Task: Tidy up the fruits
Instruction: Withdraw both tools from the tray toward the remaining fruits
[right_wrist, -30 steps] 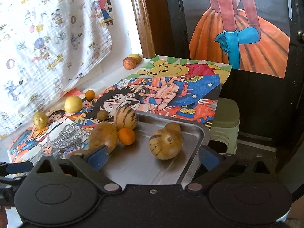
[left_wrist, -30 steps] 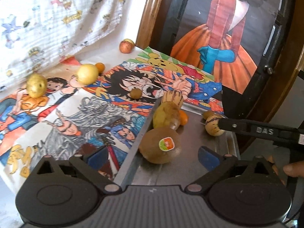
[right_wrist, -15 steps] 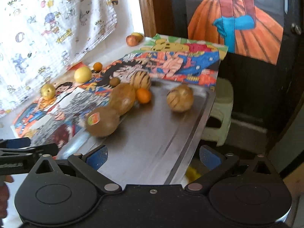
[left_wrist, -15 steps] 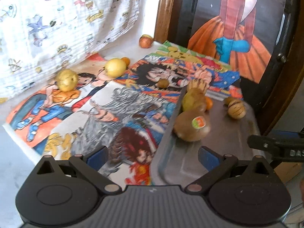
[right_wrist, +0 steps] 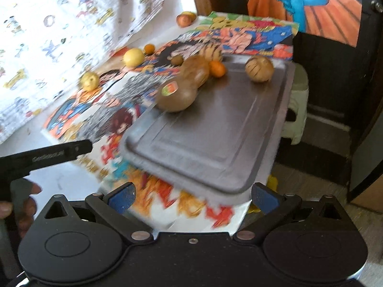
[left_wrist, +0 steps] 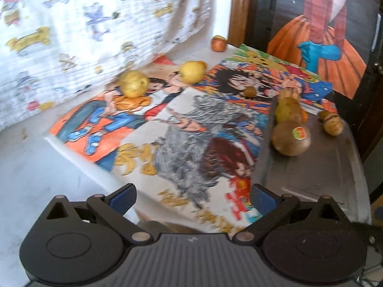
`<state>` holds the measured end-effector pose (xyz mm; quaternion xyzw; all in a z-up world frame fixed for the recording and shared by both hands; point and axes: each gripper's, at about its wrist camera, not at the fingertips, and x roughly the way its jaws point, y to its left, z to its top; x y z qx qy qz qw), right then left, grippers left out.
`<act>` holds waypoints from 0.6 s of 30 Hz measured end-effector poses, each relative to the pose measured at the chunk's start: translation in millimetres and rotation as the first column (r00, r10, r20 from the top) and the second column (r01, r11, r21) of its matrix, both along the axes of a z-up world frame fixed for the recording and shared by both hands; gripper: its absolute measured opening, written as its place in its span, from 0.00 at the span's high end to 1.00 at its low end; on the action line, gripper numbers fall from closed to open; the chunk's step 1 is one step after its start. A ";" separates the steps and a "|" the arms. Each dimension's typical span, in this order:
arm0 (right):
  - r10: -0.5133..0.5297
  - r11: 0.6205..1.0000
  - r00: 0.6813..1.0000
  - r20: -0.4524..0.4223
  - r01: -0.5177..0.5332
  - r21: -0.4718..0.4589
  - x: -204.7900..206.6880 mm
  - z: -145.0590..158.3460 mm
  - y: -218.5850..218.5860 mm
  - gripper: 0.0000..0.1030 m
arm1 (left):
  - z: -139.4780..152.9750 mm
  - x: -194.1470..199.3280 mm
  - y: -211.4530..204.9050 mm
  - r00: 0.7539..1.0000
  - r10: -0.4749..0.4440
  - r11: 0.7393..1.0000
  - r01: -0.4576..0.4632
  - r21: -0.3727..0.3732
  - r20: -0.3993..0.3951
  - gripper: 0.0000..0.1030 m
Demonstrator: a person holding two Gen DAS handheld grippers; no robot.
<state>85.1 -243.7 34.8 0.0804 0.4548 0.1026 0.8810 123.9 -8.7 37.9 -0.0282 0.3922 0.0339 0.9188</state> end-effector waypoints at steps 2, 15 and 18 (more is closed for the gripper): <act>0.018 1.000 1.000 -0.021 -0.017 0.014 -4.2 -0.7 6.9 0.01 | -2.5 -3.4 7.9 1.000 0.020 1.000 -0.020 0.007 -0.003 0.00; 0.178 0.984 0.984 -0.006 -0.178 0.033 8.0 8.5 37.2 0.01 | -8.7 -9.9 48.4 0.990 0.136 0.990 -0.135 0.043 -0.029 0.00; 0.212 0.977 0.977 0.015 -0.213 0.033 19.2 12.8 45.9 0.01 | -8.1 -7.9 53.4 0.987 0.157 0.986 -0.156 0.051 -0.023 0.00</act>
